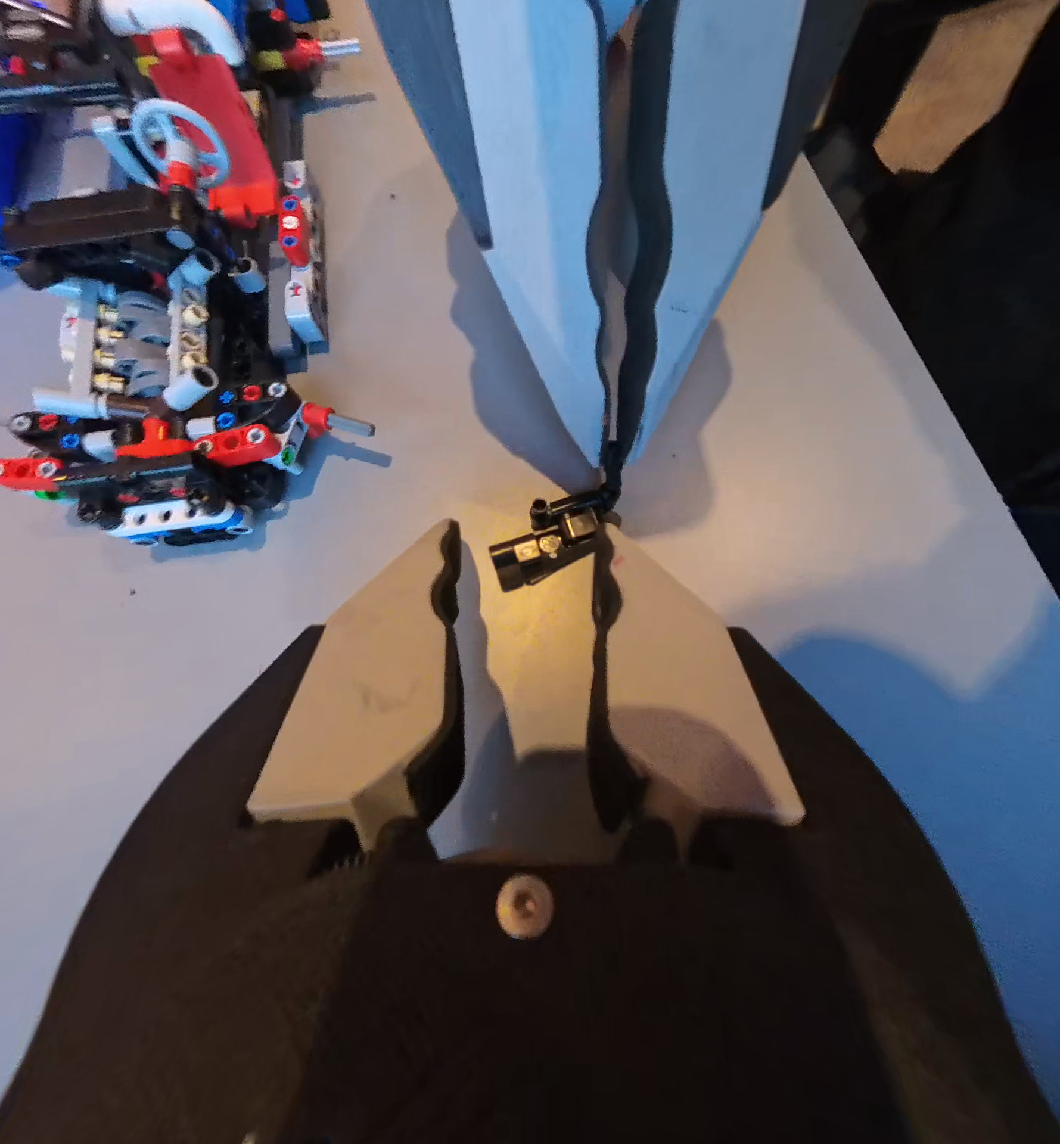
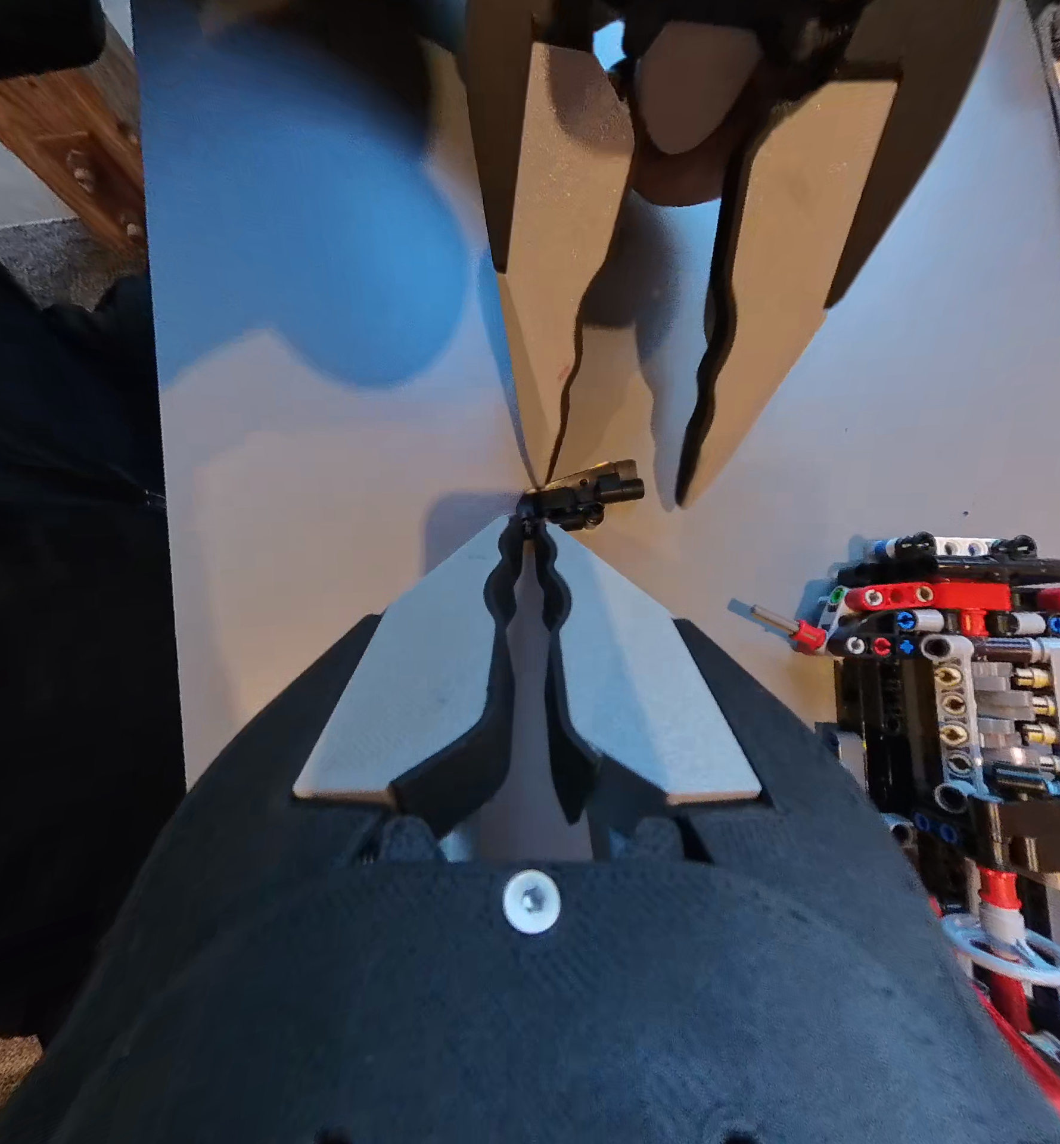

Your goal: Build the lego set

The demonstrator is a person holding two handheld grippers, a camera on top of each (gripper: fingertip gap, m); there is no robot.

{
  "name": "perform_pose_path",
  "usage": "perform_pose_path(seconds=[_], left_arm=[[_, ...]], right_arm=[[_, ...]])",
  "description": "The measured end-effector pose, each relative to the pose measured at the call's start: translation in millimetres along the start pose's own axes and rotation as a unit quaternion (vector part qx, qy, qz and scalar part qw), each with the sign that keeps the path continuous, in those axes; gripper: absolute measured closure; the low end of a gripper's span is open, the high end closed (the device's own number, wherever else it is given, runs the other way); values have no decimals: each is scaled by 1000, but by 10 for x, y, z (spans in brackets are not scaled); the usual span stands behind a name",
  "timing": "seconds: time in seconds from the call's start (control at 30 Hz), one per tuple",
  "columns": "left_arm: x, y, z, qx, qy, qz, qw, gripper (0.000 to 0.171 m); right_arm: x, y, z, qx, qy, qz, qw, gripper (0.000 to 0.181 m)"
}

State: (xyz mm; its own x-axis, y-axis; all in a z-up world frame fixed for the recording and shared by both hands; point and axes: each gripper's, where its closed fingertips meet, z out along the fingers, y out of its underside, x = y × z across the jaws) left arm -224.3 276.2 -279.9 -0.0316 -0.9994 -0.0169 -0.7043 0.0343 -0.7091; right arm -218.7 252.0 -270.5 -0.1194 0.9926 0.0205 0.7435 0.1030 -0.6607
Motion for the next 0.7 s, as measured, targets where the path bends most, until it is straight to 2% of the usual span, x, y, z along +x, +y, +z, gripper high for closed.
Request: perform_pose_path(seconds=[0.1,0.13,0.23,0.7], left_arm=[[40,45,88,-15,44,5,999,128],[37,30,95,-7,50,8,999,137],[18,13,120,5,48,21,999,150],[41,6,127,11,64,19,998,153]], right_arm=[[9,21,16,-17,5,-5,1000,181],[12,34,20,-24,7,-7,1000,181],[12,66,26,-43,7,-10,999,180],[115,146,-65,-124,20,-28,992,180]])
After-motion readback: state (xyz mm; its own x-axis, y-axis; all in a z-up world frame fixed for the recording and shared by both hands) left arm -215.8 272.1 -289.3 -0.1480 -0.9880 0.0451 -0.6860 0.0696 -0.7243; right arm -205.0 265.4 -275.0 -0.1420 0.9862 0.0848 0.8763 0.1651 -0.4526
